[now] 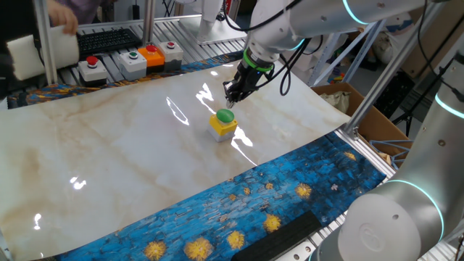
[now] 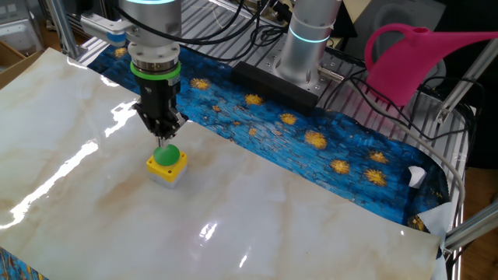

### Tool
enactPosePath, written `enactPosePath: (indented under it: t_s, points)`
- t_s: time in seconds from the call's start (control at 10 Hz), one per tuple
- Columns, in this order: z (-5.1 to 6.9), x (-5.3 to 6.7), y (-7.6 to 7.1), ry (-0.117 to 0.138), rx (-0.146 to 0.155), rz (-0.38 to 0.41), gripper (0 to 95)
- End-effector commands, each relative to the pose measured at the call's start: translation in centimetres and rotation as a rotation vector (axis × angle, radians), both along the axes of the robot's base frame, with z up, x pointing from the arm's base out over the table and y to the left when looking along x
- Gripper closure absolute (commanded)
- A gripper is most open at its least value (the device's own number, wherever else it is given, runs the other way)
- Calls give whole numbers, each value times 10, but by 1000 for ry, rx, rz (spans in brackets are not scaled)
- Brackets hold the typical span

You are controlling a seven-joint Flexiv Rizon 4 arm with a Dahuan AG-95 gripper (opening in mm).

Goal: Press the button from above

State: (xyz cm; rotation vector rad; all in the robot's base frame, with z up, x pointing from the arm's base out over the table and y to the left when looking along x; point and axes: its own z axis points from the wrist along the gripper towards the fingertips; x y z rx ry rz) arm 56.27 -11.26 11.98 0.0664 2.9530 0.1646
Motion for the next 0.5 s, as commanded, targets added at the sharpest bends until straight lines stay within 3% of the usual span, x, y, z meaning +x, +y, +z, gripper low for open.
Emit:
enactPosePath:
  t_s: [0.1, 0.5]
  points:
    - [0, 1, 0, 0, -1, 4, 950]
    - [0, 1, 0, -7, -1, -3, 950]
